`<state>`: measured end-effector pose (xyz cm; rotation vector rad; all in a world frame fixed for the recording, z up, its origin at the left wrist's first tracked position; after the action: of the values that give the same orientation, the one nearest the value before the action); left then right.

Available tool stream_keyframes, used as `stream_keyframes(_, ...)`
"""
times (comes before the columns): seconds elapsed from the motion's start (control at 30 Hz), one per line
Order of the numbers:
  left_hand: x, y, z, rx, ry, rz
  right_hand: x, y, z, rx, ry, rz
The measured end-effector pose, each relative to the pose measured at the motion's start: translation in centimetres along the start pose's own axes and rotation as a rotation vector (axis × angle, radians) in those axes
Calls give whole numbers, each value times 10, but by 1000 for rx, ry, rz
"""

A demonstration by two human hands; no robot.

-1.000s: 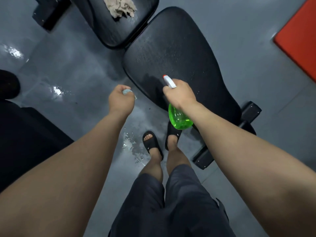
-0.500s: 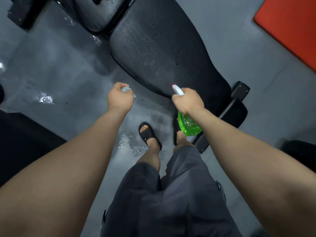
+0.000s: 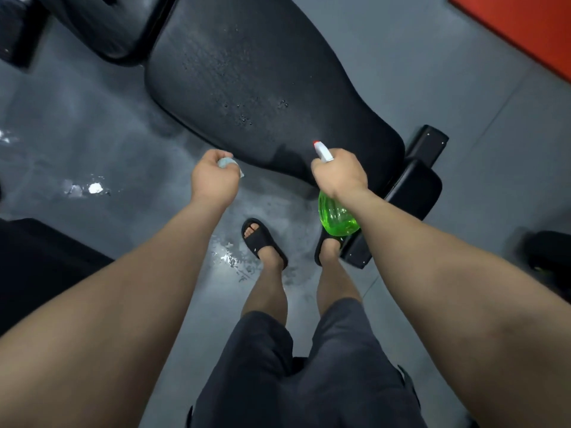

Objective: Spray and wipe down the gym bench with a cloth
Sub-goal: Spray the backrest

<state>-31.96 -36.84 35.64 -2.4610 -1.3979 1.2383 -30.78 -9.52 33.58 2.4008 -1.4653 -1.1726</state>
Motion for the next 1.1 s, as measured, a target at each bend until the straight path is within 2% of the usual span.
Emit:
stream_keyframes(0.13,28,-22,-6,26,-2,43,-19,-36,14,37,2,46)
stream_keyframes(0.37,83,-51,-23,62,38,108,-56,-111,19,104,-11,-24)
stream_keyframes(0.63,139,-75,-47,102,85,134,-71,-141,34,106,-23,45)
stream_keyframes(0.83,171,-73,-55,120,120,181,-83,-183,38,209,-57,53)
stream_keyframes(1.1,178,-58,-57,86,95,194,-51,-204,23,246,106,9)
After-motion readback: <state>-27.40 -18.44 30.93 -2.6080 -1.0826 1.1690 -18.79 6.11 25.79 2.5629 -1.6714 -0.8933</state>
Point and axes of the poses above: each hand's wrist, its own z-axis towards the middle knuckle, its own x-axis out of the palm, y = z × x, the point moved 7 cm from there along z, towards the middle knuckle, and after that the axes turned 11 degrees about z, right-handed, at the moved point
